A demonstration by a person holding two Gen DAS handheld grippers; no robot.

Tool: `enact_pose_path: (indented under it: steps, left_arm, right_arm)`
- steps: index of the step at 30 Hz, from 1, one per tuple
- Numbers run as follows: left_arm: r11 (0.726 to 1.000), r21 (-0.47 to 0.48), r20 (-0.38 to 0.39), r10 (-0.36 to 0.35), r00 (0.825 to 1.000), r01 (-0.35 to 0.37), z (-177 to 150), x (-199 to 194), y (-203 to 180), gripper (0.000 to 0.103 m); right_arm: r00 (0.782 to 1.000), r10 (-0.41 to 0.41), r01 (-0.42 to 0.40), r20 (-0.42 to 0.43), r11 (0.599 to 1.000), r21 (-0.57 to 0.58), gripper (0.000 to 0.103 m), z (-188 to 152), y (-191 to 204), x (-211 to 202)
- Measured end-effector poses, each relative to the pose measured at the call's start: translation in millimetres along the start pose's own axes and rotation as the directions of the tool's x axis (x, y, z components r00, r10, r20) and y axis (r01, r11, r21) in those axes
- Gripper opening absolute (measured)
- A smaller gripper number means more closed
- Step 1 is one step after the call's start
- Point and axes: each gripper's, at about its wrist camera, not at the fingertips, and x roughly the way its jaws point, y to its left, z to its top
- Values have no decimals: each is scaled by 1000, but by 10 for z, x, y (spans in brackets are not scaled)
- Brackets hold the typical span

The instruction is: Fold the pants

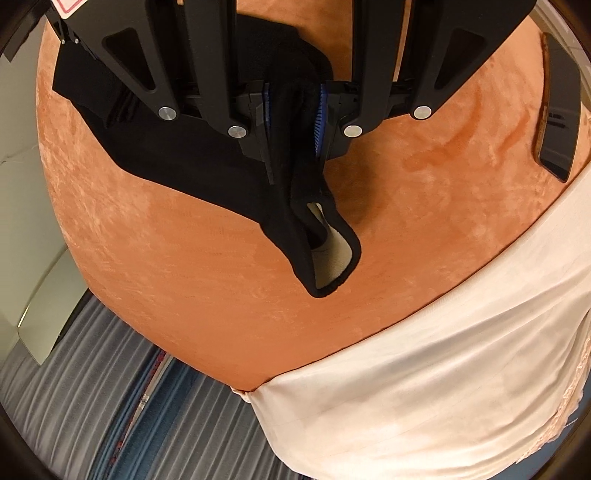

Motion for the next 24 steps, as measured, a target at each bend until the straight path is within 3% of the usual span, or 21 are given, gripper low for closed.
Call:
enact_pose_path:
  steps: [11,16,20,24]
  left_arm:
    - [995,93,23,-31,999,29,-181,-316,-726,15]
    - [979,193,43,-74,996,65,-357,-563,-1309,15]
    - [952,278,36,-141,989,125,-586,-749,-1873,15]
    - [893,380,7,-263,965,241,-904,-975,-2527,15]
  right_arm:
    - [1000,-14,14,1,997,79,49,-79,-385,-213]
    - [1000,-16,14,13,991,131,49,-333,-570,-422]
    - [999,-24,19,27,985,174,49,-500,-840,-577]
    - [998,-51,45,23,972,232,49,-727,-1192,-693]
